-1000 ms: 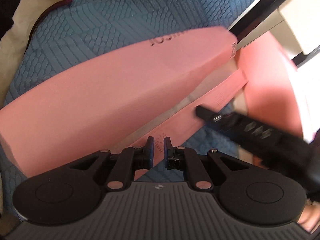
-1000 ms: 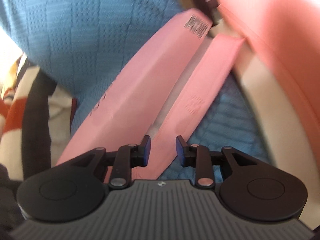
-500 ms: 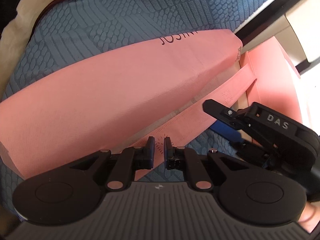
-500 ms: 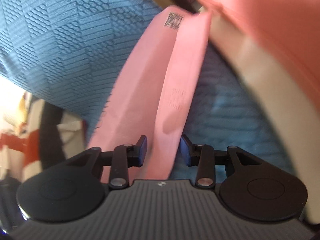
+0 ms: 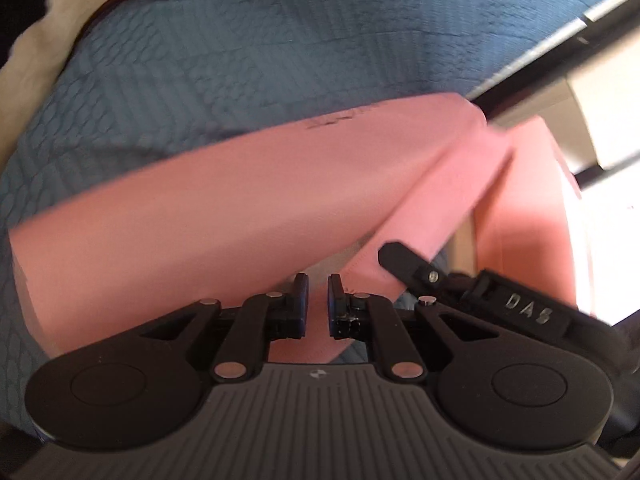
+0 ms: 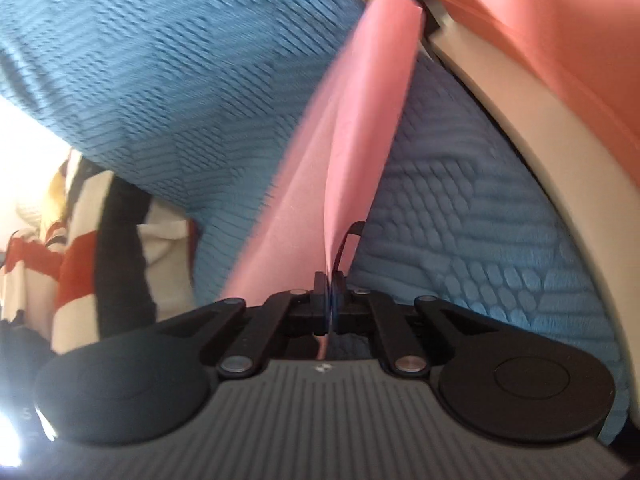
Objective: Organize objects
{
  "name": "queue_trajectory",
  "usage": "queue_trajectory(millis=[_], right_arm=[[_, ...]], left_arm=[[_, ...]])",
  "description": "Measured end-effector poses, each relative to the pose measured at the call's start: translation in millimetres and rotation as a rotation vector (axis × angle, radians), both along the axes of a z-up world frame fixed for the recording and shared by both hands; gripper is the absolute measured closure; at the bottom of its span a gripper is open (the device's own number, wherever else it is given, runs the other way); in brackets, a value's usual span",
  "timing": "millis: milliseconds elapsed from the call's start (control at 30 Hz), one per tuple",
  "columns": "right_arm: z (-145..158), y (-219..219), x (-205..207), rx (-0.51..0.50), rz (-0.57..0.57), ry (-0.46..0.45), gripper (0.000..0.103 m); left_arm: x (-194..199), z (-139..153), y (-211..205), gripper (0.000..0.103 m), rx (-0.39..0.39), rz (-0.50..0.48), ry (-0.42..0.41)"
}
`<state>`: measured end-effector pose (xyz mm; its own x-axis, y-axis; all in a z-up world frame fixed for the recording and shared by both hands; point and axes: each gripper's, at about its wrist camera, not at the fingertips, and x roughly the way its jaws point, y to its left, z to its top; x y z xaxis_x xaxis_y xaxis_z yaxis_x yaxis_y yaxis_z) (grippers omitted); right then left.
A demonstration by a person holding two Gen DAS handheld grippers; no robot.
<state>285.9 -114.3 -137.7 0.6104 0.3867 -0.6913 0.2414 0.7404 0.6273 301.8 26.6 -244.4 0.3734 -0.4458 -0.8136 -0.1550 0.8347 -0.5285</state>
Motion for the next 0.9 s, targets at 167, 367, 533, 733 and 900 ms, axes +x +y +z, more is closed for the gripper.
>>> queue_trajectory(millis=[167,367,533,733,900], right_arm=[[12,-15,-5,0.022,0.0,0.003,0.098],[17,-21,-11,0.031,-0.008,0.014,0.098],[20,-27,-14,-0.01,-0.024,0.028,0.098],[11,-27,-12,-0.061,-0.021,0.069,0.098],[8,-25,-10,-0.085,-0.01,0.081,0.098]], left_arm=[[-1,10,-15,0.093,0.025,-0.081,-0.064],[5,9,-33,0.092,0.107,-0.141,-0.073],[3,12,-35,0.092,0.181,-0.129,-0.103],[7,19,-26,0.092,0.253,-0.077,-0.136],[20,25,-15,0.092,0.347,-0.038,-0.149]])
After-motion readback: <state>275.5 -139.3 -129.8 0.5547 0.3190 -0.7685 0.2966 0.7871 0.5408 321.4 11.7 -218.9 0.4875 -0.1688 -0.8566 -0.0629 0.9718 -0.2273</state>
